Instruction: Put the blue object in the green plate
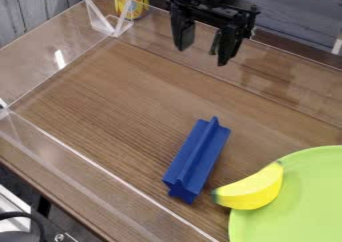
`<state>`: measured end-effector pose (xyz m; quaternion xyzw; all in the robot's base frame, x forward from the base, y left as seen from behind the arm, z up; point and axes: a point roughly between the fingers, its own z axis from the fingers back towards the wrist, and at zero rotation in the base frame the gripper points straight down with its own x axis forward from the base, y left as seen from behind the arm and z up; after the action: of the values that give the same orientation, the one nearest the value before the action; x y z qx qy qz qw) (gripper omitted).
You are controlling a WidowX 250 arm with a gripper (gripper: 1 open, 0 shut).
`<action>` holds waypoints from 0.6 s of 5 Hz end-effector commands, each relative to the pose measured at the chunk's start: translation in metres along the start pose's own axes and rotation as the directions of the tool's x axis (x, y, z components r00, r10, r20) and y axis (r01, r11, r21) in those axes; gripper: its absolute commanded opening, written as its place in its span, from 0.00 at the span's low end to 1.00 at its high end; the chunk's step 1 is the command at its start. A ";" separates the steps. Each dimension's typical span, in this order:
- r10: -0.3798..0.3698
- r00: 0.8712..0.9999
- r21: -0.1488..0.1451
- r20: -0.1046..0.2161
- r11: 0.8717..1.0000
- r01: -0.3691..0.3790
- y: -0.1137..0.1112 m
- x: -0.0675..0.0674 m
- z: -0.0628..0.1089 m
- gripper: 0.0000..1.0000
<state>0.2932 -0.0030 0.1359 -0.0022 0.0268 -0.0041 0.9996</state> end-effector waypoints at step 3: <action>0.034 0.998 -0.034 0.061 0.999 -0.032 -0.015 -0.024 -0.023 1.00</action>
<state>0.2651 -0.0166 0.1030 -0.0168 0.0193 0.0158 0.9995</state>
